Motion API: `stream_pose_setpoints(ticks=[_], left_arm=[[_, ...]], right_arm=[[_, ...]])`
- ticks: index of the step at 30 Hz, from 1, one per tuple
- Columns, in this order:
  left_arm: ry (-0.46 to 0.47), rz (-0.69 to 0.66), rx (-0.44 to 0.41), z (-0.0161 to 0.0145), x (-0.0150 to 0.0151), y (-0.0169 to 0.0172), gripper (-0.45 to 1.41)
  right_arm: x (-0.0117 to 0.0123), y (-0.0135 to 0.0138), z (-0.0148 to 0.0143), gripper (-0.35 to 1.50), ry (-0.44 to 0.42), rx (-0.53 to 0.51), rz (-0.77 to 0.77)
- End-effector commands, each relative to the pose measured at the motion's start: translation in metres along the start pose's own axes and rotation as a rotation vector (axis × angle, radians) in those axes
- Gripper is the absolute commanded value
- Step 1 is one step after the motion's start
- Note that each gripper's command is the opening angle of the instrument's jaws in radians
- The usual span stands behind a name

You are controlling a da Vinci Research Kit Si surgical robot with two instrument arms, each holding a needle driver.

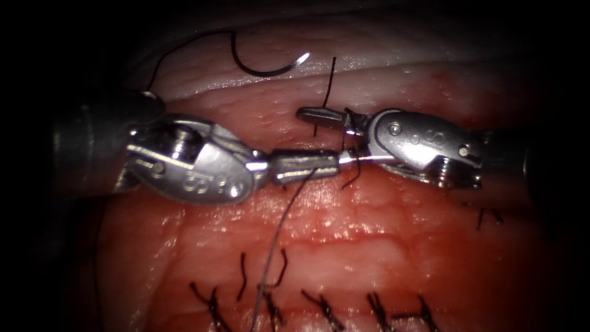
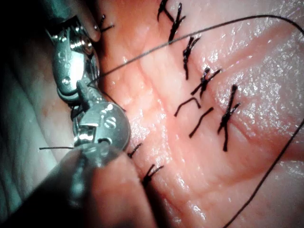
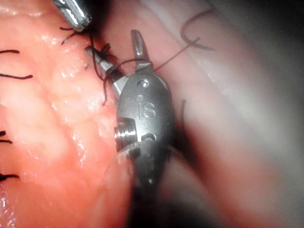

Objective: Wound Closure
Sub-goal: Wrap suture counter-clockwise twice around right hand

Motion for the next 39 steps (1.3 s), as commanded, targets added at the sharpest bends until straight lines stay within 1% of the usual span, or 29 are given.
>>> stream_pose_setpoints(ticks=[1,2,3,4,5,6,7,8,10,11,14,16,17,18,19,21,22,23,24,25,26,27,28,30,31,34,36,37,39], left_arm=[[0.006,-0.005,0.001,0.0006,-0.0007,-0.0006,-0.45],[0.009,-0.008,0.0,0.0006,-0.001,-0.001,-0.45],[0.01,-0.012,0.0,0.0006,-0.0012,-0.0013,-0.45],[0.01,-0.012,0.0,0.0006,-0.0012,-0.0013,-0.45],[0.026,-0.02,-0.001,0.0007,-0.0024,-0.0025,-0.45],[0.026,-0.02,-0.001,0.0007,-0.0024,-0.0025,-0.45],[0.032,-0.022,-0.001,0.0009,-0.0034,-0.0029,-0.45],[0.032,-0.022,-0.001,0.0009,-0.0034,-0.0029,-0.45],[0.034,-0.02,0.001,0.0012,-0.0044,-0.0031,-0.45],[0.039,-0.015,0.001,0.0015,-0.0057,-0.003,-0.45],[0.043,-0.033,-0.003,0.0016,-0.008,-0.0026,-0.45],[0.046,-0.046,-0.008,0.0015,-0.0096,-0.0022,-0.45],[0.043,-0.053,-0.008,0.0014,-0.0103,-0.002,-0.45],[0.035,-0.07,-0.008,0.0013,-0.012,-0.0014,-0.45],[0.035,-0.076,-0.009,0.0012,-0.0126,-0.0011,-0.45],[0.031,-0.104,-0.013,0.0008,-0.0149,0.0003,-0.45],[0.028,-0.108,-0.016,0.0007,-0.0154,0.0007,-0.45],[0.026,-0.116,-0.02,0.0004,-0.016,0.0014,-0.45],[0.024,-0.117,-0.021,0.0002,-0.0161,0.0017,-0.45],[0.027,-0.122,-0.025,-0.0003,-0.0162,0.0023,-0.45],[0.027,-0.122,-0.025,-0.0003,-0.0162,0.0023,-0.45],[0.026,-0.12,-0.028,-0.0008,-0.0161,0.0027,-0.45],[0.026,-0.12,-0.028,-0.0008,-0.0161,0.0027,-0.45],[0.028,-0.119,-0.031,-0.0014,-0.0155,0.0031,-0.45],[0.028,-0.119,-0.031,-0.0014,-0.0155,0.0031,-0.45],[0.023,-0.118,-0.031,-0.0017,-0.0138,0.004,-0.45],[0.02,-0.117,-0.036,-0.0016,-0.0129,0.0044,-0.45],[0.014,-0.116,-0.04,-0.0016,-0.0123,0.0048,-0.45],[0.012,-0.115,-0.046,-0.0016,-0.012,0.005,-0.45]], right_arm=[[-0.0005,-0.0005,0.001,0.64,0.002,0.03,-0.003],[-0.0006,-0.0008,0.0011,0.64,0.004,0.048,-0.005],[-0.0007,-0.0011,0.0011,0.58,0.009,0.066,-0.008],[-0.0007,-0.0011,0.0011,0.58,0.009,0.066,-0.008],[-0.0011,-0.0019,0.0013,0.56,0.022,0.11,-0.016],[-0.0011,-0.0019,0.0013,0.56,0.022,0.11,-0.016],[-0.0013,-0.0024,0.0015,0.54,0.034,0.138,-0.021],[-0.0013,-0.0024,0.0015,0.54,0.034,0.138,-0.021],[-0.0015,-0.0028,0.0016,0.54,0.045,0.161,-0.03],[-0.0015,-0.0031,0.0016,0.54,0.058,0.185,-0.031],[-0.0015,-0.0033,0.0015,0.53,0.099,0.211,-0.008],[-0.0018,-0.0033,0.0013,0.47,0.13,0.226,0.004],[-0.002,-0.0034,0.0013,0.44,0.14,0.232,0.014],[-0.0026,-0.0035,0.0012,0.41,0.159,0.245,0.032],[-0.0029,-0.0036,0.0012,0.39,0.17,0.248,0.042],[-0.0038,-0.0039,0.0011,0.37,0.24,0.245,0.092],[-0.0039,-0.0039,0.001,0.37,0.278,0.24,0.114],[-0.0039,-0.0037,0.0007,0.37,0.341,0.237,0.152],[-0.0038,-0.0036,0.0005,0.37,0.366,0.234,0.162],[-0.0038,-0.0035,0.0,0.37,0.414,0.226,0.188],[-0.0038,-0.0035,0.0,0.37,0.414,0.226,0.188],[-0.0039,-0.0034,-0.0004,0.37,0.453,0.207,0.209],[-0.0039,-0.0034,-0.0004,0.37,0.453,0.207,0.209],[-0.0039,-0.0032,-0.001,0.37,0.489,0.175,0.235],[-0.0039,-0.0032,-0.001,0.37,0.489,0.175,0.235],[-0.0039,-0.0025,-0.0019,0.39,0.493,0.085,0.26],[-0.0038,-0.0021,-0.0022,0.41,0.5,0.051,0.27],[-0.0036,-0.0017,-0.0027,0.49,0.488,0.032,0.32],[-0.0036,-0.0015,-0.0029,0.49,0.486,0.032,0.332]])
